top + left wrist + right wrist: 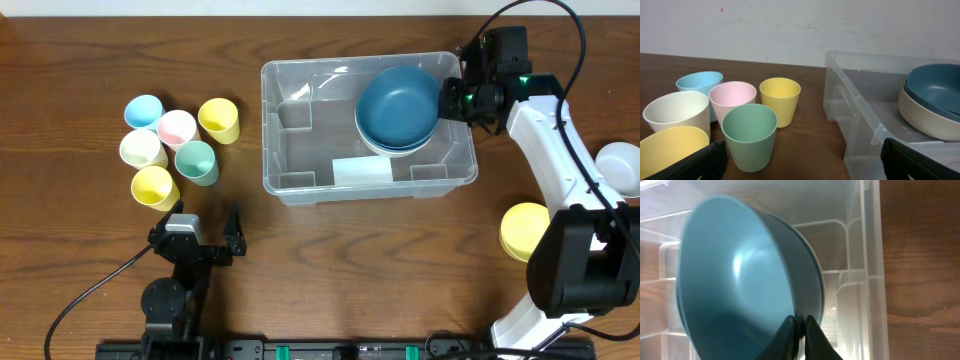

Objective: Pack container
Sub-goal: 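Carry the second blue-grey bowl into the bin and stack it on the others, then release the bowl and move the right gripper to the white bowl at right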

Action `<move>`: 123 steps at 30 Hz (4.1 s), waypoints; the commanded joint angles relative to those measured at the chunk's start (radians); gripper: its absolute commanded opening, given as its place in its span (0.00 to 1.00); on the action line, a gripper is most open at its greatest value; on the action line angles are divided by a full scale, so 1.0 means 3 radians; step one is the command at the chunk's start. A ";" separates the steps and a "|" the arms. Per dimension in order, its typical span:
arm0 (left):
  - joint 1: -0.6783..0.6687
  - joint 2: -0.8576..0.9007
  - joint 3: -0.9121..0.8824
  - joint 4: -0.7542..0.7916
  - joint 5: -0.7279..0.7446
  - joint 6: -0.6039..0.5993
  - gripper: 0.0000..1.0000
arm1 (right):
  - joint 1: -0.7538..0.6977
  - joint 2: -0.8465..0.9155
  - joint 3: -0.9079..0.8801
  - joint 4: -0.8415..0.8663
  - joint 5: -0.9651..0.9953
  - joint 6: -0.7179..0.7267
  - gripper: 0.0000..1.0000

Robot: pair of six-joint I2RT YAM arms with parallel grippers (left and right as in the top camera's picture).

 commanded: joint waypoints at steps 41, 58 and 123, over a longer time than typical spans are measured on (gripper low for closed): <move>-0.0008 -0.0019 -0.0055 -0.0120 0.0024 0.0057 0.98 | 0.0045 -0.0061 0.0369 -0.0230 -0.0278 -0.0057 0.38; -0.0008 -0.0019 -0.0055 -0.0120 0.0024 0.0057 0.98 | -0.1457 -0.0146 0.1293 -0.1504 0.0117 0.0521 0.70; -0.0008 -0.0019 -0.0055 -0.0120 0.0024 0.0057 0.98 | -0.3021 0.0584 -0.0346 0.0198 0.0645 0.0495 0.24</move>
